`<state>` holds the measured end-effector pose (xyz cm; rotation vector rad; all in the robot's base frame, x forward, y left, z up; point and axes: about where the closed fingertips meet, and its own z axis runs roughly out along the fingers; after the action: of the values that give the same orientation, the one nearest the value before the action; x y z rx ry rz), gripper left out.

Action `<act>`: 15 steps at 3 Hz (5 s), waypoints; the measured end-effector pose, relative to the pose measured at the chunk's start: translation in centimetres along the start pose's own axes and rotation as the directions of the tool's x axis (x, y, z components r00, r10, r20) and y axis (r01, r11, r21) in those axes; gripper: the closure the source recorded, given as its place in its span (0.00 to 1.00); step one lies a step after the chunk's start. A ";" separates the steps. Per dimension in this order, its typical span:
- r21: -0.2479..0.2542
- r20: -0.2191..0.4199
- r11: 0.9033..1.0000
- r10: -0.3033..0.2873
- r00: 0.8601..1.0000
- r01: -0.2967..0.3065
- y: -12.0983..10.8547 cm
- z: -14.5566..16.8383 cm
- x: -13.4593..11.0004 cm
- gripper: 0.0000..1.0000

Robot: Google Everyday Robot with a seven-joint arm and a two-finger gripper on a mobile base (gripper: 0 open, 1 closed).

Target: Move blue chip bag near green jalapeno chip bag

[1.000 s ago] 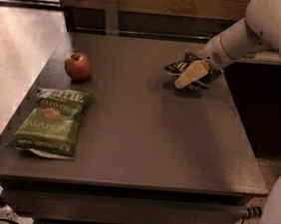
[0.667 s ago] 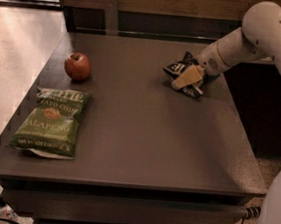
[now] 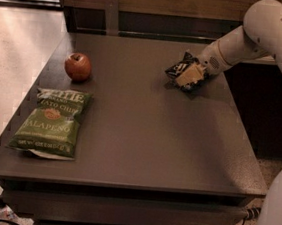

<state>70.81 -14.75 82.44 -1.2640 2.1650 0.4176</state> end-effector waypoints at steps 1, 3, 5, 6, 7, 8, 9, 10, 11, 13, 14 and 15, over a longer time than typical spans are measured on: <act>0.000 0.000 1.000 0.000 1.000 0.000 0.0 -0.1 -0.1 1.00; 0.000 0.000 1.000 0.000 1.000 0.000 0.0 -0.2 -0.1 1.00; 0.047 0.003 0.998 -0.049 0.999 0.049 4.3 -8.6 -3.0 1.00; 0.057 0.013 0.995 -0.083 0.996 0.082 6.3 -11.5 -4.1 1.00; 0.027 0.054 0.993 -0.120 0.991 0.119 8.9 -12.7 -4.4 1.00; -0.030 0.120 0.983 -0.175 0.977 0.180 13.2 -13.2 -4.7 1.00; -0.089 0.178 0.965 -0.230 0.957 0.248 17.7 -12.4 -5.2 1.00; -0.113 0.212 0.940 -0.294 0.932 0.322 21.7 -11.4 -6.2 1.00; -0.126 0.234 0.897 -0.389 0.891 0.425 25.5 -9.7 -7.9 1.00; -0.130 0.224 0.805 -0.545 0.808 0.579 30.6 -6.6 -10.2 0.84; -0.131 0.224 0.803 -0.547 0.807 0.581 30.7 -6.6 -10.3 0.62; -0.131 0.223 0.800 -0.551 0.804 0.585 31.0 -6.6 -10.5 0.39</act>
Offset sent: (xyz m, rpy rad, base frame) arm -0.0257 -0.0042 0.0540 -0.0305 0.0294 -0.0036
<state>45.71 4.25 93.38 -1.8340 1.5138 0.4654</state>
